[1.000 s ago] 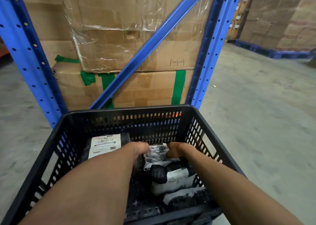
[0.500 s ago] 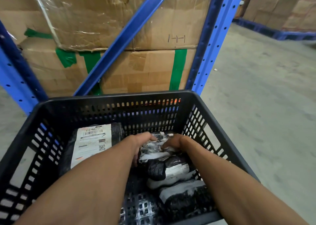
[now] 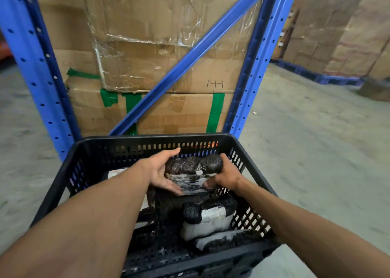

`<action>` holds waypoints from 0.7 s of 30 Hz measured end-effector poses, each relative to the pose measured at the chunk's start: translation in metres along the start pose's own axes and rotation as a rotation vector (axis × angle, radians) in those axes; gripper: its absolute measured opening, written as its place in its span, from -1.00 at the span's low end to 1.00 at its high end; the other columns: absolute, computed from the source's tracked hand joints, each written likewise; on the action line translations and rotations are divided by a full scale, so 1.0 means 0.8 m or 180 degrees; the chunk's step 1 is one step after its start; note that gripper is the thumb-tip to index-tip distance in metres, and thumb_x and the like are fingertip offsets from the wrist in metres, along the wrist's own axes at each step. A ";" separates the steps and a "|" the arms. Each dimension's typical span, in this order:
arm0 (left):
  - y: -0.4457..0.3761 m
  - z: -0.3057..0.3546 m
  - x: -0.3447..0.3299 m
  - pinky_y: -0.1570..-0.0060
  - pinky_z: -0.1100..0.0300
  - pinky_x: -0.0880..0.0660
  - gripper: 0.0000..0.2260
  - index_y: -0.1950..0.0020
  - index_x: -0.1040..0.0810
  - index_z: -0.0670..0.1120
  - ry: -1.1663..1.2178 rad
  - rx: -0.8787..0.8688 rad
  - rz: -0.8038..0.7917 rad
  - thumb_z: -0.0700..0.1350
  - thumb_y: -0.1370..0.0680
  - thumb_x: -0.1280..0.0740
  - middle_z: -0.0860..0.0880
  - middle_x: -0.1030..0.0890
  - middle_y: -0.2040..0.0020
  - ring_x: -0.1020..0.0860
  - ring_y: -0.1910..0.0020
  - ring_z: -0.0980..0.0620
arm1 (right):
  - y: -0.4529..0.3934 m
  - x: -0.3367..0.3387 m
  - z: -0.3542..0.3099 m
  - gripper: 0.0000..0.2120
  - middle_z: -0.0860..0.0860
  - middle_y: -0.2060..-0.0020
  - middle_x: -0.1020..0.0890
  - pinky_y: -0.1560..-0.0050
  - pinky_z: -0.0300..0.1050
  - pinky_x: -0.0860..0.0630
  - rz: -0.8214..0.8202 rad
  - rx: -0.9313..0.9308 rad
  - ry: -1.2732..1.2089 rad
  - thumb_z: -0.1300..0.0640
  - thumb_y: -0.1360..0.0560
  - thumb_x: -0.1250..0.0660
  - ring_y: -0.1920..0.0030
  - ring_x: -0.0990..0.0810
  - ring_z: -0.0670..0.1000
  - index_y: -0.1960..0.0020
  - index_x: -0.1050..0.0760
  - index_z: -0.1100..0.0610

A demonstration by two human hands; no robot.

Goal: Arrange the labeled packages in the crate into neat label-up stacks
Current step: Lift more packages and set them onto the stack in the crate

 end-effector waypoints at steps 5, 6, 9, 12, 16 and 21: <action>0.027 0.026 -0.019 -0.16 -0.30 -0.51 -0.68 -0.23 -0.43 -0.17 0.0203 -0.0612 0.0243 -0.09 -0.54 -0.37 -0.27 -0.52 -0.22 -0.53 -0.15 -0.29 | 0.033 0.035 -0.043 -0.37 0.09 -0.04 -0.52 -0.08 -0.15 -0.53 0.0430 0.1348 0.0939 0.20 -0.17 -0.67 0.00 -0.54 0.04 -0.11 -0.42 0.16; 0.032 0.029 -0.023 -0.15 -0.29 -0.52 -0.72 -0.20 -0.43 -0.17 0.0281 -0.0716 0.0264 -0.14 -0.52 -0.35 -0.26 -0.52 -0.23 -0.53 -0.19 -0.26 | 0.039 0.039 -0.053 -0.41 0.12 -0.03 -0.49 -0.07 -0.06 -0.52 0.0604 0.1532 0.1163 0.18 -0.18 -0.65 0.00 -0.51 0.09 -0.08 -0.42 0.19; 0.050 0.033 -0.031 -0.13 -0.28 -0.53 -0.74 -0.10 -0.43 -0.17 0.0443 -0.0978 0.0292 -0.19 -0.43 -0.33 -0.25 -0.53 -0.21 -0.54 -0.19 -0.26 | 0.051 0.052 -0.081 -0.49 0.15 -0.03 -0.46 -0.01 -0.03 -0.44 0.0739 0.1632 0.1316 0.22 -0.21 -0.60 0.00 -0.45 0.12 0.00 -0.35 0.17; 0.064 0.028 -0.031 -0.04 -0.27 -0.57 -0.76 -0.03 -0.43 -0.15 0.0599 -0.1249 0.0288 -0.21 -0.38 -0.32 -0.27 -0.55 -0.16 -0.57 -0.14 -0.28 | 0.055 0.067 -0.106 -0.48 0.16 -0.01 -0.41 0.06 -0.09 -0.40 0.0479 0.1598 0.1282 0.33 -0.22 -0.57 0.04 -0.38 0.09 0.05 -0.28 0.11; 0.078 0.027 -0.022 0.22 -0.12 -0.62 -0.79 0.10 -0.44 -0.13 0.0484 -0.1473 0.0167 -0.23 -0.29 -0.32 -0.25 -0.60 0.08 -0.61 0.10 -0.23 | 0.069 0.074 -0.116 -0.49 0.12 -0.10 -0.30 -0.19 0.10 -0.57 0.0211 0.1177 0.0504 0.48 -0.27 -0.46 -0.19 -0.42 0.23 0.02 -0.32 0.04; 0.101 0.041 -0.014 0.31 0.03 -0.65 -0.87 0.35 -0.61 -0.14 0.0375 -0.1756 -0.0217 -0.28 -0.18 -0.30 -0.17 -0.68 0.39 -0.68 0.42 -0.14 | 0.080 0.045 -0.094 -0.42 0.16 -0.02 -0.56 0.22 0.04 -0.70 -0.0484 0.0518 -0.1863 0.63 -0.44 -0.03 0.10 -0.62 0.12 -0.16 -0.26 0.00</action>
Point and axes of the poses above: each hand's wrist, its own y-axis away from the middle knuckle, its own x-axis out of the back of the hand, z = x × y, the point moved 4 cm from there along -y, towards the middle knuckle
